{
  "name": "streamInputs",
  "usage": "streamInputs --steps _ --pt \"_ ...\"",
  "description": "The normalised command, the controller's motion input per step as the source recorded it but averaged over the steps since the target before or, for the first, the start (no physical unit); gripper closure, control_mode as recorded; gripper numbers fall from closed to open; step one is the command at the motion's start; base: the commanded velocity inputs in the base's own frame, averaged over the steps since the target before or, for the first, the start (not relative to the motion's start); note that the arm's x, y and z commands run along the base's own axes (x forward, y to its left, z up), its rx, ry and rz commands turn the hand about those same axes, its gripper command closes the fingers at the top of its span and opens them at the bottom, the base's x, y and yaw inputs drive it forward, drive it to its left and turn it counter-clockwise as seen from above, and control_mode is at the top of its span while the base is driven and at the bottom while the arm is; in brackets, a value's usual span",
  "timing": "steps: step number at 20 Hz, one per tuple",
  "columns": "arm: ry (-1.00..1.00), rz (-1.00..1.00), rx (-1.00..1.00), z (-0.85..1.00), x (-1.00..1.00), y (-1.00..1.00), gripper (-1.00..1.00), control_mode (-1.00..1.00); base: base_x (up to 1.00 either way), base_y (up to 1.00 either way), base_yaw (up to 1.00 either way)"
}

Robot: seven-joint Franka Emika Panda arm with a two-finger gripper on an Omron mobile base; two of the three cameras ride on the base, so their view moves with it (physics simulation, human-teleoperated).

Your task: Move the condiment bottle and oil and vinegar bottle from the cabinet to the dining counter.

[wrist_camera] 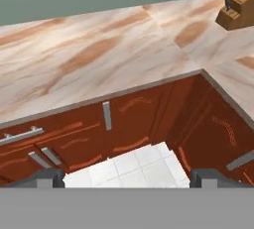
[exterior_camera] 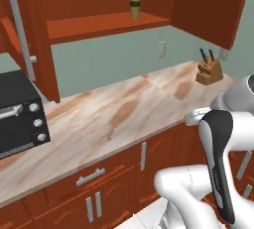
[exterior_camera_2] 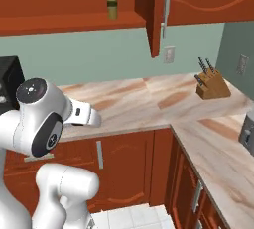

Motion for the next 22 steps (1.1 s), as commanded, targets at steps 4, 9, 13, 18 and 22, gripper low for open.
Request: streamInputs --steps 4,9,13,18,22 --pt "0.00 0.00 0.00 0.00 0.00 0.00 -1.00 1.00 0.80 0.12 0.19" --pt "0.00 0.00 0.00 0.00 0.00 0.00 -1.00 1.00 0.70 -0.13 0.17" --pt "0.00 0.00 0.00 0.00 0.00 0.00 -1.00 1.00 0.53 -0.17 0.33" --pt "0.00 0.00 0.00 0.00 0.00 0.00 -1.00 1.00 0.33 -0.21 0.43" --pt "0.00 0.00 0.00 0.00 0.00 0.00 -1.00 1.00 0.32 -0.27 0.34"
